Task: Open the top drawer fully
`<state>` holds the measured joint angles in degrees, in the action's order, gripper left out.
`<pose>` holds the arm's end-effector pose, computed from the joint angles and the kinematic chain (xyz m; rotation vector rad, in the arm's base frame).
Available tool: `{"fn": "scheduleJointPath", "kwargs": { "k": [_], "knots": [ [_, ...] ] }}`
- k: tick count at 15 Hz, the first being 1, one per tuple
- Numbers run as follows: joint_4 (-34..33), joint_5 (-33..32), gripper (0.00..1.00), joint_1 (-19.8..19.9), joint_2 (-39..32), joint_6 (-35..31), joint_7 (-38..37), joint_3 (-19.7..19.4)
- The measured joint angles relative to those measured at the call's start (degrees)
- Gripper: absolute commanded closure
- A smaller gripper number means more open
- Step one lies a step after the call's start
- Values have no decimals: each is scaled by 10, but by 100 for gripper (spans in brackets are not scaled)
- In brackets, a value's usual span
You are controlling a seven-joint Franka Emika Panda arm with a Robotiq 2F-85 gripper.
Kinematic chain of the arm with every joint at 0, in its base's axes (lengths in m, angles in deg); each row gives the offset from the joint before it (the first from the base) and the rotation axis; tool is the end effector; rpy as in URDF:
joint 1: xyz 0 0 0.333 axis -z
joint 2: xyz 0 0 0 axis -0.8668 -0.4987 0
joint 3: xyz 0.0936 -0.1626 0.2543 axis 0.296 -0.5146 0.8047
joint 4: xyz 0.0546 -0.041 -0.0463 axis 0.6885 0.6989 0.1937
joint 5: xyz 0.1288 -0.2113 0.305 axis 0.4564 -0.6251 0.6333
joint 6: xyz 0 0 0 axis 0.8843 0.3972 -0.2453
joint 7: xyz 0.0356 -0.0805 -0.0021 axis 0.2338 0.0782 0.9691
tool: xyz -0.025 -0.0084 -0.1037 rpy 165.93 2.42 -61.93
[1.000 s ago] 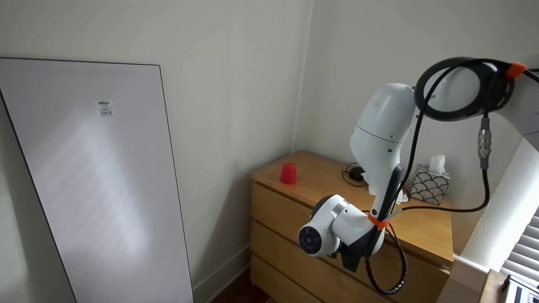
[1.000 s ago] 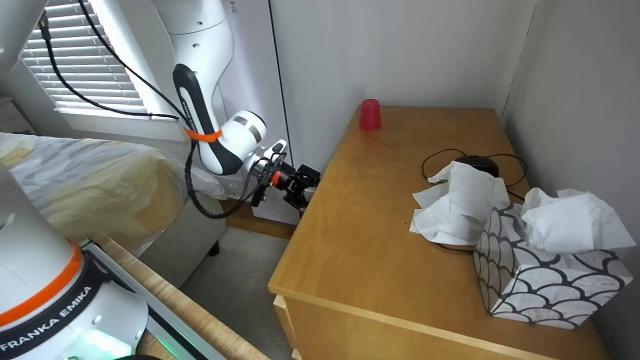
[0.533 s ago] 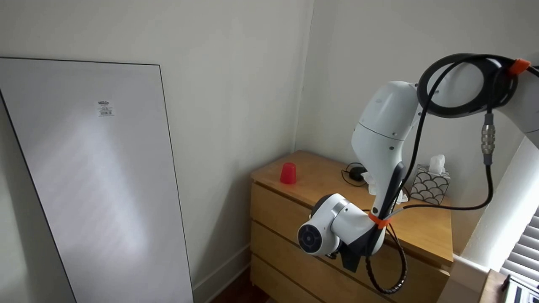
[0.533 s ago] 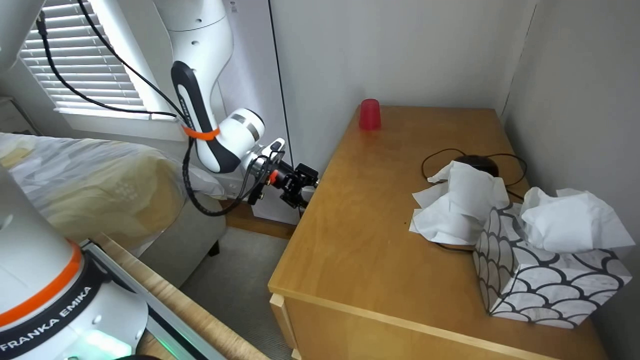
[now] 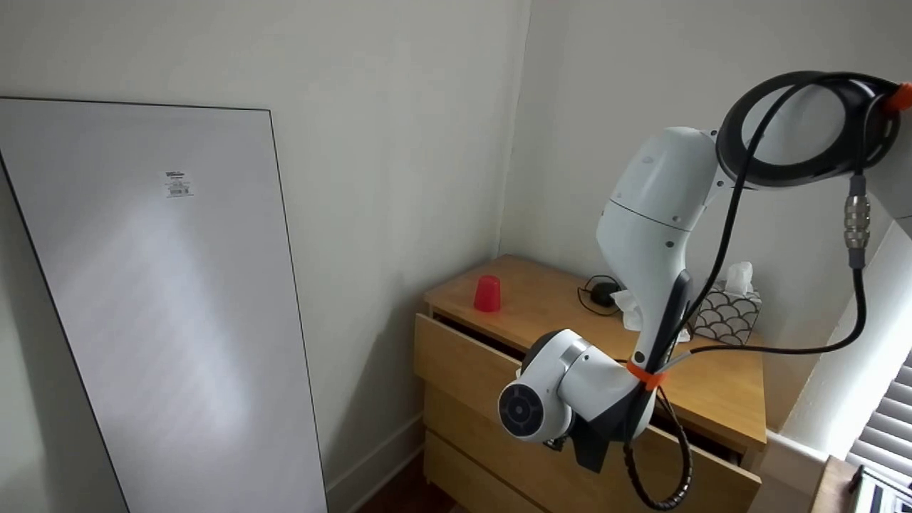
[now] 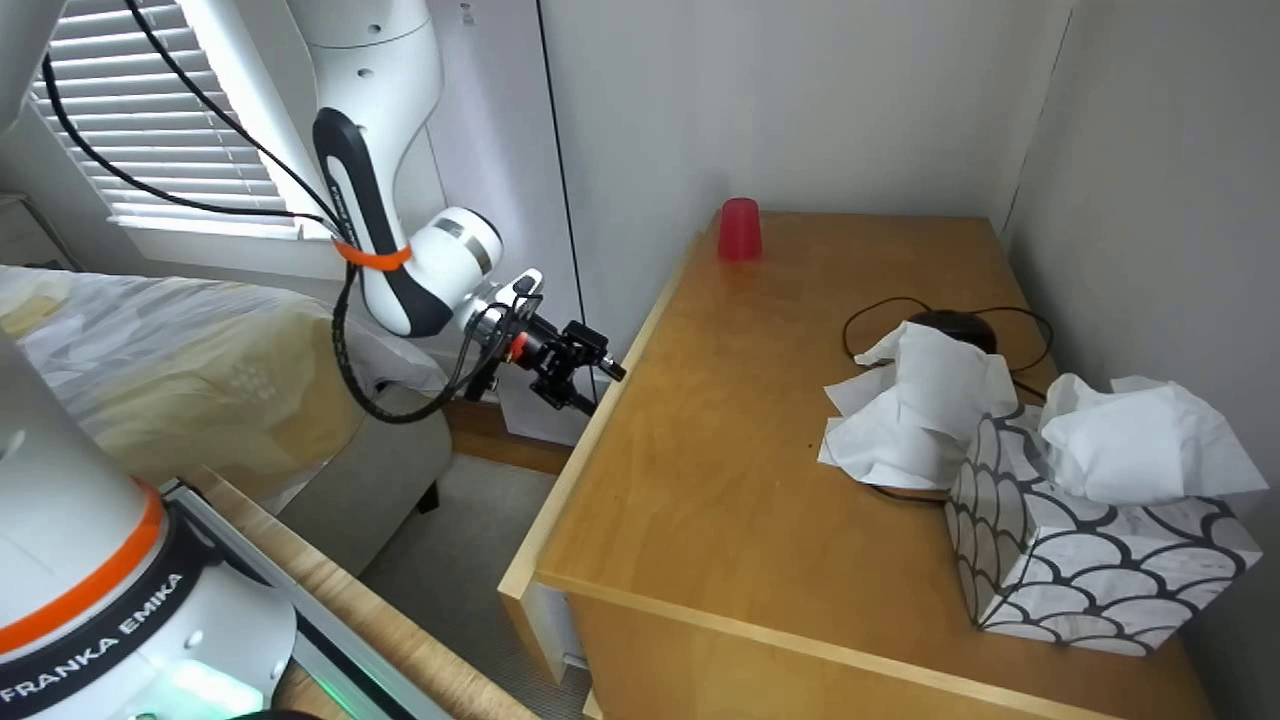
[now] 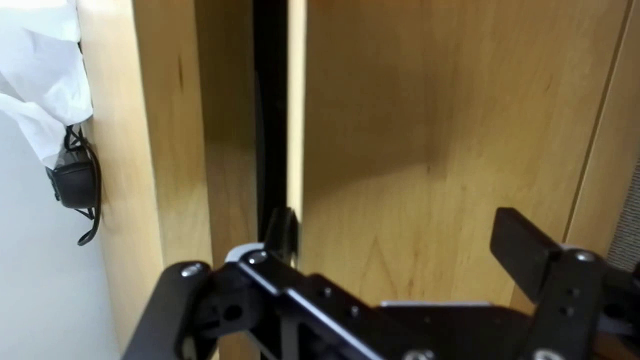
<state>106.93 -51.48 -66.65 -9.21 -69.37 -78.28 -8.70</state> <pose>0.4621 0.0998 0.0122 2.1635 0.3117 0.1379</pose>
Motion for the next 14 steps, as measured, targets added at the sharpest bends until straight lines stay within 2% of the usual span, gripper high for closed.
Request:
{"fn": "scheduleJointPath", "kwargs": {
  "k": [7,14],
  "knots": [
    [26,45,0,-14,31,-32,0,55],
    [54,77,0,-34,66,-107,10,75]
  ]
}}
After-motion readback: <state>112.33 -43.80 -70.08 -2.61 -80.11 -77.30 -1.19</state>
